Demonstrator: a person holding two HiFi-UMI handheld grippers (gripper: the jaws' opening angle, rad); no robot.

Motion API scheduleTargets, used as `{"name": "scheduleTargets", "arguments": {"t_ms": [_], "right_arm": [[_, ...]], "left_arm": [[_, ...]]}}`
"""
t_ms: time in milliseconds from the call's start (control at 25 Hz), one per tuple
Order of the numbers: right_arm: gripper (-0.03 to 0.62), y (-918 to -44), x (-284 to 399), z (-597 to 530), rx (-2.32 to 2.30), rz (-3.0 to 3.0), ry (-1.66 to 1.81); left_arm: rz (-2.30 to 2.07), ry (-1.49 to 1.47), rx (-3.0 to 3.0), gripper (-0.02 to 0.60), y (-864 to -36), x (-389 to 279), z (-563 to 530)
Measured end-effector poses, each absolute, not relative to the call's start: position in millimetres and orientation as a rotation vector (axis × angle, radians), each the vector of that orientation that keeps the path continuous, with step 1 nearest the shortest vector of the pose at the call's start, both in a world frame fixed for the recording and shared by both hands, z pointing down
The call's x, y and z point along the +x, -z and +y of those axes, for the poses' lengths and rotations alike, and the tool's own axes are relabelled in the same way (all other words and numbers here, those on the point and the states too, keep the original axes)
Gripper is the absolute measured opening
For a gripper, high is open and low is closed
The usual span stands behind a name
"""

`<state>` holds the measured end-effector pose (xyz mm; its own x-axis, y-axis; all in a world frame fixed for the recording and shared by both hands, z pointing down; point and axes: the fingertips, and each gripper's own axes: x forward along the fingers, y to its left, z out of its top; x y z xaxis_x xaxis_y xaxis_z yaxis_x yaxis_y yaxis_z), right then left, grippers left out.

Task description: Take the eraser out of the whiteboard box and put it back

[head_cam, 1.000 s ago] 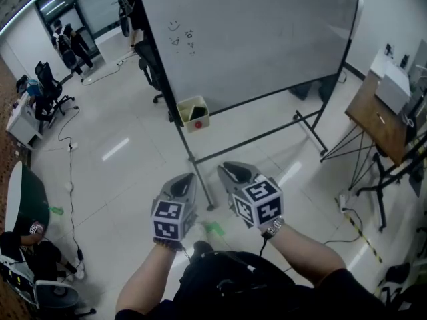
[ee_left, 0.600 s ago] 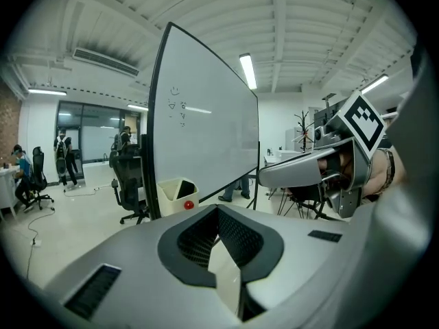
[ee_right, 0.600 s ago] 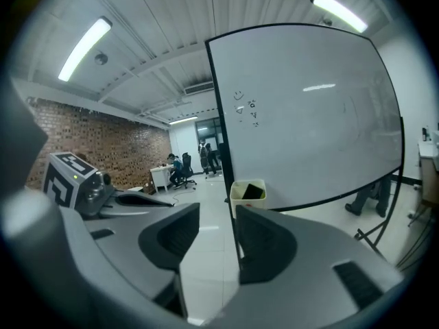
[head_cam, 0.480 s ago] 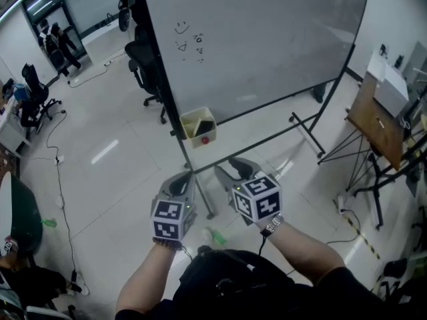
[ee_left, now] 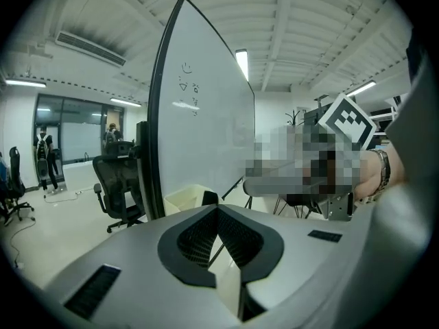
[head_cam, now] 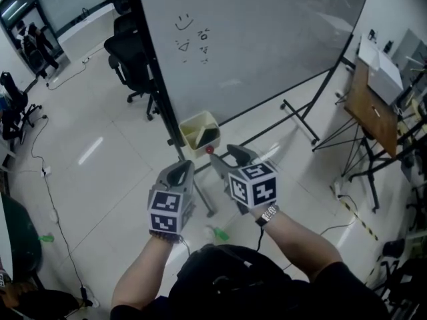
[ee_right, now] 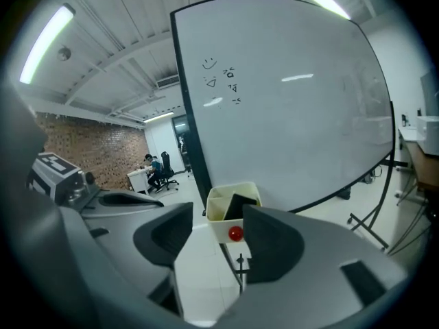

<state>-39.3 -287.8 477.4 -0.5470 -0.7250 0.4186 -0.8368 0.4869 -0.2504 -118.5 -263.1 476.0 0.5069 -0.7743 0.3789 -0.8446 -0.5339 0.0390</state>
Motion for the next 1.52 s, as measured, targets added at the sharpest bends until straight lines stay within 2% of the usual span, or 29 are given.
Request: {"name": "scheduleTargets", "arguments": {"t_ms": [480,1240,1360,1520], "right_arm": [[0.334,-520.1,-53.5,-357.2,1.432,-2.337,-0.745],[0.333,-552.8,-61.0,-388.9,1.438,-2.237,-0.803],[0.284,-552.4,-57.7,-389.5,1.452,-2.232,-0.798],[0.268,-547.3,-55.0,-389.8,1.468,-2.238,-0.771]], "left_arm": [[-1.291,-0.494,2.544,0.000,-497.7,-144.4,-318.4],[-1.264,-0.503,2.522,0.000,-514.9,-157.2,-351.5],[-1.264,-0.503,2.520,0.000,-515.4,-156.8,-351.3],[-1.270,-0.502,2.521,0.000,-514.2,-156.3,-350.7]]}}
